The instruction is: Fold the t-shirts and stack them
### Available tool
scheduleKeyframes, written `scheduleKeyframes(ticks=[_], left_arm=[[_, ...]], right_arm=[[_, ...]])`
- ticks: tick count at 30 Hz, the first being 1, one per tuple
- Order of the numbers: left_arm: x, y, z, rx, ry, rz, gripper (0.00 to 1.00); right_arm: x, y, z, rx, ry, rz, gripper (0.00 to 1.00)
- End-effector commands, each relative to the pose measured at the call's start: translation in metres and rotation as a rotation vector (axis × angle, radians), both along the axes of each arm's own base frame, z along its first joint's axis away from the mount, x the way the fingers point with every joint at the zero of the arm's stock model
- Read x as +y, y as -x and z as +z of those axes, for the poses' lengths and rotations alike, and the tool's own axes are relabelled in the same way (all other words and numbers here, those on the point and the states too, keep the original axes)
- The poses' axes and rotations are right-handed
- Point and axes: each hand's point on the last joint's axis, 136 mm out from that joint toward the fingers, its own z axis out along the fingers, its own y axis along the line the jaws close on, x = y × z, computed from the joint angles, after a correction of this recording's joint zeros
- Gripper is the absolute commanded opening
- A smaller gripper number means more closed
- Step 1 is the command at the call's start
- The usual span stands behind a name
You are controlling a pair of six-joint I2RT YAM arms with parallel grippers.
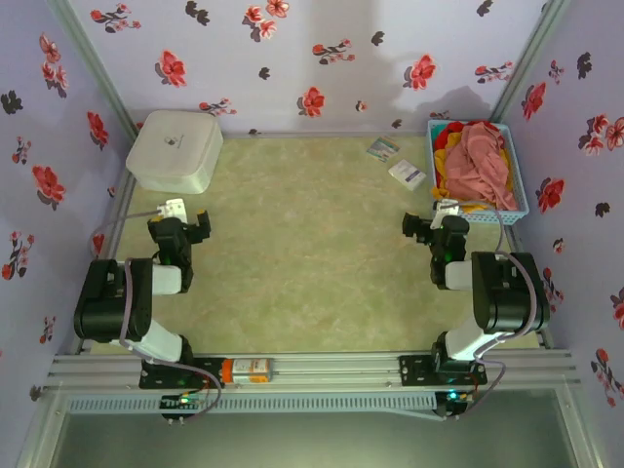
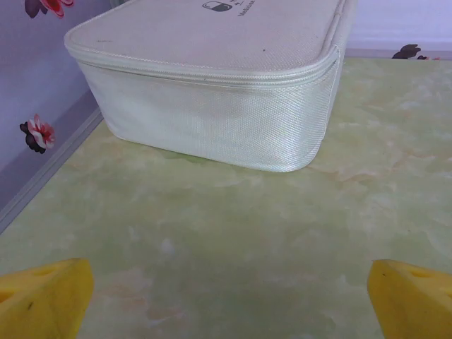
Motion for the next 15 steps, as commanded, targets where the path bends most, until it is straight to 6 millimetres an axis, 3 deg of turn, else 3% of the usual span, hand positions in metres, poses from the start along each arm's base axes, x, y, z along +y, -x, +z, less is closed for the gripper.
scheduleKeyframes(ticks=[1, 15], left_arm=[[0.0024, 0.0006, -0.0017, 0.001, 0.003, 0.012, 1.0], [0.0027, 0.0004, -0.0013, 0.0, 0.004, 0.013, 1.0]], right_arm=[[-0.0067, -0.004, 0.0095, -0.039, 0.018, -0.028, 0.99], [-0.0147, -0.0045, 0.0079, -0.025, 0.02, -0.077, 0.99]])
